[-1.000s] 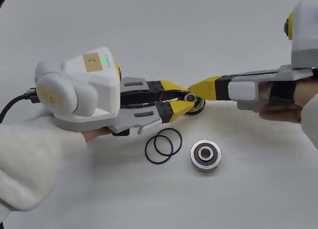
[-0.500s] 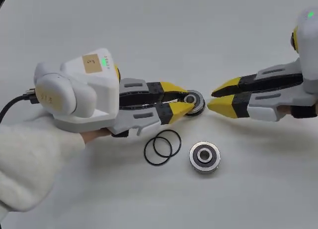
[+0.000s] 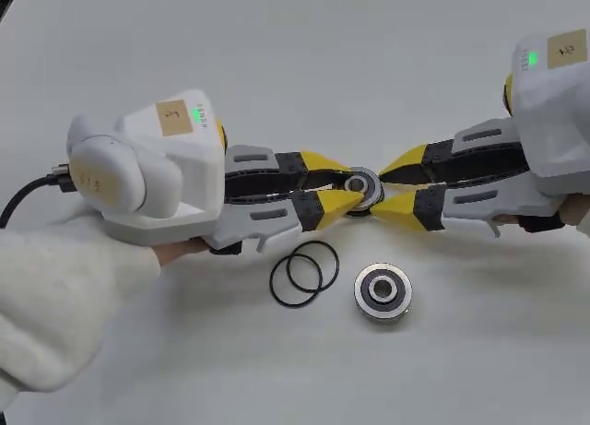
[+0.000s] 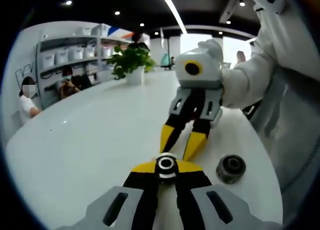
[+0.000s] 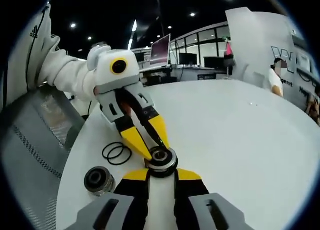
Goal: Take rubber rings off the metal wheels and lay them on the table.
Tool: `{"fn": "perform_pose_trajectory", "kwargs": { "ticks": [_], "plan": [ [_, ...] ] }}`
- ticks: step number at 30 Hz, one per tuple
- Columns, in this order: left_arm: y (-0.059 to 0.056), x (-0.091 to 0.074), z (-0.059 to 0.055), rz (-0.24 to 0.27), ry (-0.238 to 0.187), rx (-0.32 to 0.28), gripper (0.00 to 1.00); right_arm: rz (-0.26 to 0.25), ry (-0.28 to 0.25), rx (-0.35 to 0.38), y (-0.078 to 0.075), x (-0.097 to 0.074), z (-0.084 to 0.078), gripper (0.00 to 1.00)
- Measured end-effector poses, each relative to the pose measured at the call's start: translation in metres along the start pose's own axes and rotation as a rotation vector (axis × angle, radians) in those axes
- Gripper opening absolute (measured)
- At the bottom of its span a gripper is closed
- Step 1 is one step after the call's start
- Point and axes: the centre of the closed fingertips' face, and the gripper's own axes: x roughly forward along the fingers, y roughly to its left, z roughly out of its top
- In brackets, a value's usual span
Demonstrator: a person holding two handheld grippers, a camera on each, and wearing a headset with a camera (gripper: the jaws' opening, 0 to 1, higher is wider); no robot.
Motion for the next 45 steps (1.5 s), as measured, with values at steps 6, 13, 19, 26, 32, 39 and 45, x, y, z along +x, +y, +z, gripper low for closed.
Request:
{"fn": "perform_pose_trajectory", "kwargs": {
  "ticks": [6,13,19,26,32,39,45],
  "plan": [
    [0.000,0.000,0.000,0.003,-0.001,-0.003,0.12,0.001,0.013,-0.024,-0.001,0.000,-0.001,0.13],
    [0.000,0.001,0.000,0.004,0.000,-0.003,0.12,-0.016,0.030,-0.050,-0.004,-0.001,-0.003,0.08],
    [0.001,0.001,0.000,0.007,-0.004,-0.003,0.12,-0.107,0.066,-0.077,-0.017,-0.002,-0.004,0.01],
    [0.001,0.001,0.001,0.009,0.001,0.001,0.12,-0.097,0.088,-0.043,-0.010,0.000,-0.004,0.00],
    [0.001,0.001,0.001,0.012,0.001,0.006,0.12,-0.143,0.099,0.006,-0.011,-0.001,-0.004,0.00],
    [0.001,0.000,0.000,0.015,0.001,0.017,0.12,-0.164,0.036,0.134,-0.014,-0.008,0.003,0.00],
    [0.001,0.000,0.000,0.019,0.000,0.020,0.12,-0.090,-0.120,0.493,-0.015,-0.010,0.010,0.00]
  ]
}}
